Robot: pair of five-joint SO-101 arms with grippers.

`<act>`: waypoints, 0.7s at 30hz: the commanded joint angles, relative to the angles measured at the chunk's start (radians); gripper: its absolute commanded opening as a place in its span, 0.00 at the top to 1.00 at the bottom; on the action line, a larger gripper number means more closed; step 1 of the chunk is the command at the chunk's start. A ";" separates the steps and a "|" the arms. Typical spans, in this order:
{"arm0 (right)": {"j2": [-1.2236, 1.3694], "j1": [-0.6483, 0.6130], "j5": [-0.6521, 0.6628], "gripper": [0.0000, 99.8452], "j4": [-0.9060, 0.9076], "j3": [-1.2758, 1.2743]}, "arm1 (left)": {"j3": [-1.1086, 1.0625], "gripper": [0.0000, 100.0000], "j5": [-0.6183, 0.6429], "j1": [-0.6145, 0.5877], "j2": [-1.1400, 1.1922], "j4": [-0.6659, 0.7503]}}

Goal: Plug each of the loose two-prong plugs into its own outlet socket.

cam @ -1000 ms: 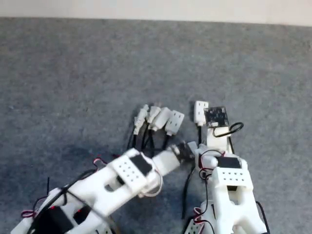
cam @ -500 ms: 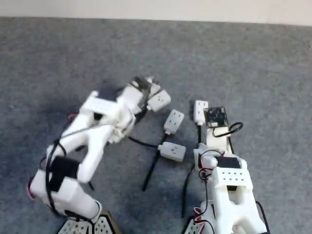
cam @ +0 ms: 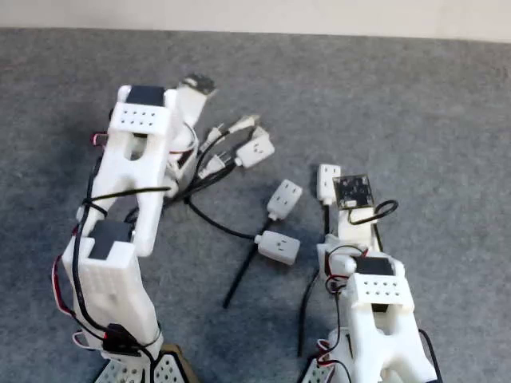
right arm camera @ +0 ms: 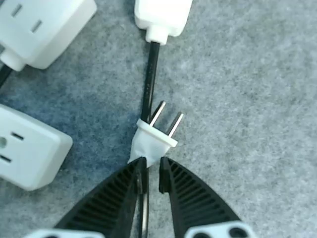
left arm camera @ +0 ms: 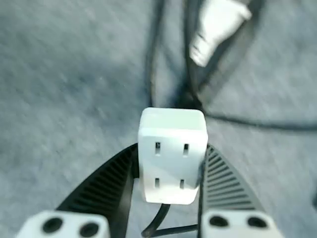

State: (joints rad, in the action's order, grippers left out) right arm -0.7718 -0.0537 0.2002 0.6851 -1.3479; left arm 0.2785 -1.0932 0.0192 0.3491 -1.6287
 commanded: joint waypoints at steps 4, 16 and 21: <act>0.005 -0.004 -0.003 0.94 -0.016 0.001 | -0.344 1.00 -0.014 0.174 -0.383 -0.006; 0.004 -0.004 -0.005 0.94 -0.016 0.001 | -1.096 1.00 -0.008 0.486 -0.653 0.457; 0.005 -0.004 -0.009 0.94 -0.016 0.001 | -1.032 1.00 0.078 0.509 -0.479 0.571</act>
State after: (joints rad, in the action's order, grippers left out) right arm -0.7718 -0.0537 0.2002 0.6851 -1.3479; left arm -0.7986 -1.0610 0.5086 -0.2048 -1.1208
